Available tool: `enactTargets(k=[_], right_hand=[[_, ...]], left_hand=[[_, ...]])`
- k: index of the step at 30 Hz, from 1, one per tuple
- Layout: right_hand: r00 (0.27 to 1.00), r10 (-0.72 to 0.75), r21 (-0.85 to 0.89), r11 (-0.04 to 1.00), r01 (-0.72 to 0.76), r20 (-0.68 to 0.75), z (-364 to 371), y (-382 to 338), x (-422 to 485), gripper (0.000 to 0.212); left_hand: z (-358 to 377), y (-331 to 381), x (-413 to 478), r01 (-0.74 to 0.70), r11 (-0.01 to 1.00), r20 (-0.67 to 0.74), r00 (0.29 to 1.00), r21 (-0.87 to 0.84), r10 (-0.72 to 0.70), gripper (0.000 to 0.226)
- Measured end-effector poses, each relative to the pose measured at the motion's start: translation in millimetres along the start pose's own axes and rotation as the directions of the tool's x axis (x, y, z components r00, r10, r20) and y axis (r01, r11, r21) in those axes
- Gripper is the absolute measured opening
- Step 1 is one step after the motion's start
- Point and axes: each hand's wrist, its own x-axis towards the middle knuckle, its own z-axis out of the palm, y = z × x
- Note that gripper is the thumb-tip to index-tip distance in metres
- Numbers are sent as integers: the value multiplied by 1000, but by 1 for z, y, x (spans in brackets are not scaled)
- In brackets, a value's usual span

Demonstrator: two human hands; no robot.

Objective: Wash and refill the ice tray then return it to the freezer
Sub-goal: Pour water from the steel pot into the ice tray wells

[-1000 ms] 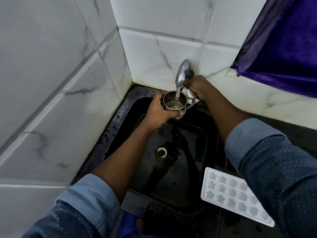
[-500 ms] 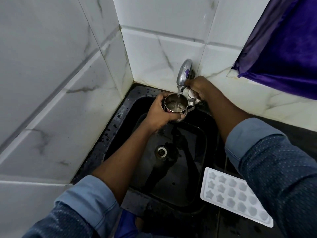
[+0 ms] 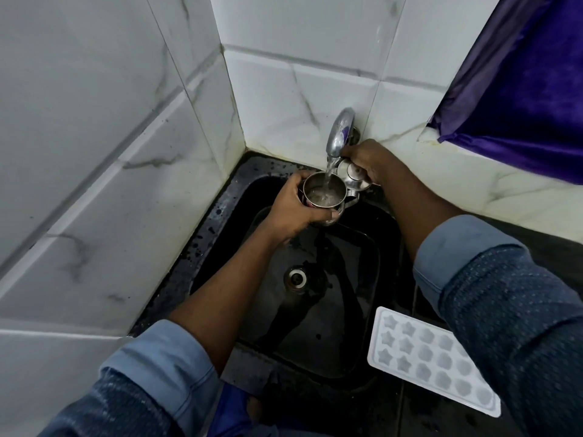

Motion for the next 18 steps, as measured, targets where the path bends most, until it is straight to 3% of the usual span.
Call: enactTargets(k=[18], right_hand=[[996,52,-22,999,-50,75,-4,1,-1,38]], left_hand=[[-4,-4,4,2,1000,-3,1000,8,-2,89]])
